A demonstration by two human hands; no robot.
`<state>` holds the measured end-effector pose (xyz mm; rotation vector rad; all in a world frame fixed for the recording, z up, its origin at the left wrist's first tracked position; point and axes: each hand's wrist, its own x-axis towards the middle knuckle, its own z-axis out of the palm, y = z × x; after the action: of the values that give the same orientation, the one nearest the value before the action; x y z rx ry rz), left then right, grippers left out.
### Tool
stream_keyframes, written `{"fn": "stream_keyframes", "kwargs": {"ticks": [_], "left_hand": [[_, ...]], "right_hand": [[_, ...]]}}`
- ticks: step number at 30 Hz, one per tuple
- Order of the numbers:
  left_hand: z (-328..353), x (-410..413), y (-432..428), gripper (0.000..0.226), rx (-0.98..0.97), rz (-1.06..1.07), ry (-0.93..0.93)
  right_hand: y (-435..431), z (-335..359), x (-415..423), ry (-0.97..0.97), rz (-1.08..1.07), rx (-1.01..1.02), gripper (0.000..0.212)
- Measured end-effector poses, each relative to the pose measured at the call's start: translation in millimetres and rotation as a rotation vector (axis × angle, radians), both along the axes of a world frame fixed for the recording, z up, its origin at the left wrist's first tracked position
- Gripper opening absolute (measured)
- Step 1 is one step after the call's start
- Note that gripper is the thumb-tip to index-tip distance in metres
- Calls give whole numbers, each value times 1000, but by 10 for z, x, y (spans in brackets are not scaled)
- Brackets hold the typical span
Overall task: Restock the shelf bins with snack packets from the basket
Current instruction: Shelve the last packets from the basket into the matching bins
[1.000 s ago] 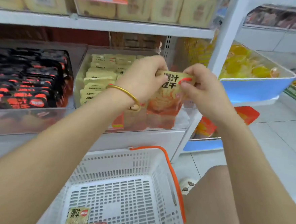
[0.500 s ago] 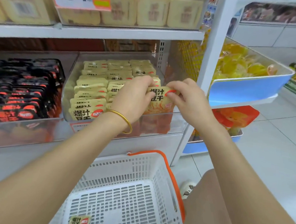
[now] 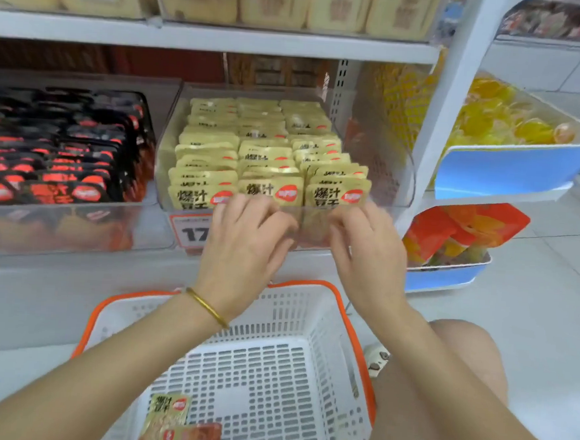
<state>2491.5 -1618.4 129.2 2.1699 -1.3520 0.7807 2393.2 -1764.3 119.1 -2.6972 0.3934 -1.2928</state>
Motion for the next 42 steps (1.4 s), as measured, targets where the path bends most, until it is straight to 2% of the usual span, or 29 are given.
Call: {"fn": "stream_keyframes", "kwargs": {"ticks": [1, 4, 6, 10, 13, 16, 21, 24, 26, 29, 32, 34, 35, 38, 42], "left_hand": [[-167, 10, 155, 16, 62, 5, 42], [-701, 119, 642, 13, 336, 61, 227], [-952, 162, 953, 16, 544, 127, 393], [-1432, 327, 1350, 25, 918, 256, 541], [-1709, 402, 1486, 25, 1061, 305, 638], [-1905, 460, 1555, 24, 1135, 320, 628], [-2036, 508, 1536, 28, 1159, 326, 673], [-2058, 502, 1502, 29, 1150, 325, 729], [-2064, 481, 1493, 29, 1148, 324, 791], [-2032, 445, 1474, 34, 1109, 335, 893], [-1880, 393, 1375, 45, 960, 332, 1114], [-1675, 364, 1226, 43, 840, 290, 1221], [-1548, 345, 1136, 38, 783, 263, 1240], [-1080, 280, 780, 17, 664, 147, 1206], [-273, 186, 228, 17, 706, -2, 951]], "right_hand": [[132, -125, 35, 113, 59, 38, 15], [516, -713, 243, 701, 222, 265, 24], [818, -1245, 361, 1005, 326, 340, 29], [1447, -2341, 509, 1428, 474, 351, 37], [1820, -2965, 507, 1568, 457, 382, 43], [2096, -3326, 412, 1609, 409, 392, 33], [2234, -3476, 332, 1601, 339, 196, 36], [2160, -3502, 381, 1602, 357, 326, 11], [2030, -3427, 422, 1564, 381, 530, 26], [1680, -3064, 464, 1407, 395, 861, 8], [1248, -2488, 450, 1169, 365, 1276, 5], [1001, -2063, 405, 1081, 386, 1420, 8], [891, -1868, 381, 1062, 391, 1447, 10], [599, -1264, 277, 1014, 404, 1338, 20], [266, -443, 92, 744, 447, 1177, 21]]}}
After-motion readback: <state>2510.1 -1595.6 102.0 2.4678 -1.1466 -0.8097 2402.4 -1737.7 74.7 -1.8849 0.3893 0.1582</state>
